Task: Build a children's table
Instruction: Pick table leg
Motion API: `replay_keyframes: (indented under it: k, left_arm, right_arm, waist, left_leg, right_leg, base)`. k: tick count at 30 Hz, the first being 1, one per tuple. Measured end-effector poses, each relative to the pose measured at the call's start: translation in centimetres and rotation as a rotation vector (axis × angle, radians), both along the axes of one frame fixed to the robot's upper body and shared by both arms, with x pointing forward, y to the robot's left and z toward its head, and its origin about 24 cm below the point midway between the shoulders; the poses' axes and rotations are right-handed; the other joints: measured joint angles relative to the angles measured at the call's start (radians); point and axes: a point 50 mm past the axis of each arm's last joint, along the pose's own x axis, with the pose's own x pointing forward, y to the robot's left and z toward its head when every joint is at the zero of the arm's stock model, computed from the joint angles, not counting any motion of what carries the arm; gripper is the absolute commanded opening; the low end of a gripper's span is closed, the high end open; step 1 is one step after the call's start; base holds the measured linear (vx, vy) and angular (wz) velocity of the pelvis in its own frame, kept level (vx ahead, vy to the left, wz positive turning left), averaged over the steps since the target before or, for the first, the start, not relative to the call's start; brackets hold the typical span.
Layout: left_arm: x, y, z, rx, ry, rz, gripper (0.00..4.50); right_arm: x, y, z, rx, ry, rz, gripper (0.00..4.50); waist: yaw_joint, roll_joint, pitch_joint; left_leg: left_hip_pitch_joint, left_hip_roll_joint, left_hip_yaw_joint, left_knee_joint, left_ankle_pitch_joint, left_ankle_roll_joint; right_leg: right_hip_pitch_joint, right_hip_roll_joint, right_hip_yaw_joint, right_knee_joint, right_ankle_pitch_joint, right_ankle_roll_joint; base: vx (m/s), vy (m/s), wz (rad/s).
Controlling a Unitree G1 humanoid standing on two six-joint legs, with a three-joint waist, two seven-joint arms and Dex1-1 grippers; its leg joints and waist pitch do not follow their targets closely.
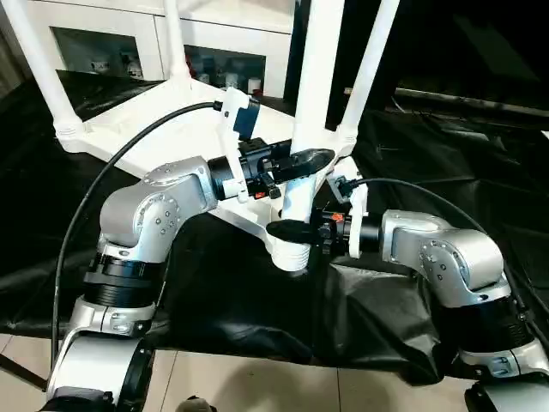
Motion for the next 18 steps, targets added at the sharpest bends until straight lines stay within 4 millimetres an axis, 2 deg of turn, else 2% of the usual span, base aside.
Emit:
replay_keyframes:
  k: [2,3,5,7,11,15,18]
  left_arm:
    - [0.0,0.0,0.0,-0.001,0.0,0.001,1.85]
    - [0.0,0.0,0.0,-0.002,-0.001,0.004,2.2]
    - [0.0,0.1,0.0,-0.002,-0.003,0.005,2.55]
    - [0.0,0.1,0.0,-0.003,0.001,-0.003,2.58]
    - [-0.2,0.2,0.3,-0.024,-0.013,-0.004,2.96]
    - [0.1,0.2,0.8,-0.13,-0.065,0.065,3.18]
    - [0.5,1.2,1.7,-0.25,-0.116,0.14,3.18]
  right_arm:
    - [0.0,0.0,0.0,0.0,-0.004,-0.001,1.94]
    - [0.0,0.0,0.0,0.0,-0.008,-0.003,1.94]
    - [0.1,0.0,0.0,0.001,-0.015,-0.006,1.94]
    - [0.1,0.2,-0.1,0.006,-0.013,-0.007,1.94]
    - [0.3,0.5,0.1,0.026,-0.04,-0.017,1.93]
    - [1.0,0.4,0.5,0.091,-0.061,-0.106,1.93]
    - [1.5,-0.4,1.0,0.128,-0.093,-0.196,1.93]
  waist:
    - [0.0,0.0,0.0]
    - [0.0,0.0,0.0]
    - [0.0,0.0,0.0]
    - [0.0,0.0,0.0]
    - [0.0,0.0,0.0]
    - [0.003,0.0,0.0]
    - [0.005,0.0,0.0]
  left_leg:
    - [0.0,0.0,0.0,0.0,0.0,0.0]
    - [0.0,0.0,0.0,0.0,0.0,0.0]
    - [0.0,0.0,0.0,0.0,0.0,0.0]
    - [0.0,0.0,0.0,0.0,0.0,0.0]
    - [0.0,0.0,0.0,0.0,0.0,0.0]
    - [0.0,0.0,0.0,0.001,0.0,0.0]
    - [0.0,0.0,0.0,0.001,0.0,0.0]
  right_leg:
    - [0.0,0.0,0.0,0.0,0.0,0.0]
    - [0.0,0.0,0.0,0.0,0.0,0.0]
    - [0.0,0.0,0.0,0.0,0.0,0.0]
    - [0.0,0.0,0.0,0.0,0.0,0.0]
    - [0.0,0.0,0.0,0.0,0.0,0.0]
    - [0.0,0.0,0.0,0.0,0.0,0.0]
    - [0.0,0.0,0.0,0.0,0.0,0.0]
  base:
    - [0.0,0.0,0.0]
    - [0.0,0.0,0.0]
    - [0.0,0.0,0.0]
    - [0.0,0.0,0.0]
    - [0.0,0.0,0.0]
    - [0.0,0.0,0.0]
    - [0.0,0.0,0.0]
